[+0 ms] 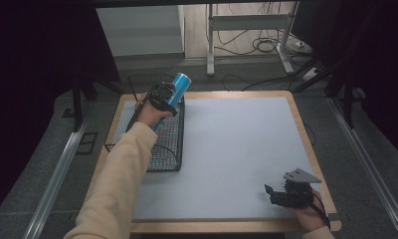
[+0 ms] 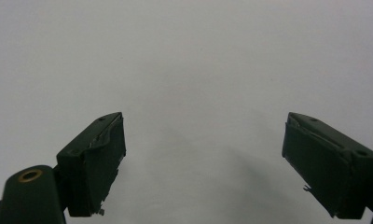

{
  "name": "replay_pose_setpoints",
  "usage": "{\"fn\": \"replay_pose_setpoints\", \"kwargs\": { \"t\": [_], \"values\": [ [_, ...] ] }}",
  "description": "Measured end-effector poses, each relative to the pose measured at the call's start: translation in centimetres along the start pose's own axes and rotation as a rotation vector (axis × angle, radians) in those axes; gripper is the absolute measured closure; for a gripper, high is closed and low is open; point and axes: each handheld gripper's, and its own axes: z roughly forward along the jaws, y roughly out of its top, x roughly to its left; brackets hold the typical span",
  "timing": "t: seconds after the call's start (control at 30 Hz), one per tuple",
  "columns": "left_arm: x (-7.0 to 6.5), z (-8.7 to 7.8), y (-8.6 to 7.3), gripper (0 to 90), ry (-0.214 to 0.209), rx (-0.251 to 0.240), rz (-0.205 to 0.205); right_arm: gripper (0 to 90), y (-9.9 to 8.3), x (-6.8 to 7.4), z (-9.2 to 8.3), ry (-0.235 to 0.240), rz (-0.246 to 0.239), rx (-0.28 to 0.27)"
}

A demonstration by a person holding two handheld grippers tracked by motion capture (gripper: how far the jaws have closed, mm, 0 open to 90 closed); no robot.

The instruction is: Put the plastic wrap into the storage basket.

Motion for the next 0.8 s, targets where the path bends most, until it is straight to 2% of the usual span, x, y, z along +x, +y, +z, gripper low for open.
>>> {"fn": "replay_pose_setpoints", "kwargs": {
  "t": [0.27,0.33,0.5,0.6,0.67,0.8],
  "values": [
    [0.2,-0.2,-0.1,12.5,-0.027,-0.011,-0.02,13.6,0.0,0.0,0.1,0.0,-0.004,0.005],
    [0.3,-0.7,0.0,10.6,-0.05,-0.029,-0.033,13.6,0.0,0.0,0.0,0.0,-0.004,0.007],
    [0.1,-2.1,-0.2,8.6,-0.107,-0.102,-0.059,13.6,0.0,0.0,0.1,-0.001,-0.002,0.006],
    [-0.2,-2.9,-0.6,8.3,-0.147,-0.141,-0.065,13.6,0.0,-0.2,0.0,-0.004,0.004,0.002],
    [-0.5,-3.5,-0.8,8.4,-0.158,-0.167,-0.065,13.6,0.0,-0.2,0.0,-0.007,0.007,0.002],
    [-1.1,-5.2,-1.3,9.0,-0.215,-0.239,-0.072,13.6,0.0,-0.2,0.0,-0.009,0.007,0.003]
  ]
}}
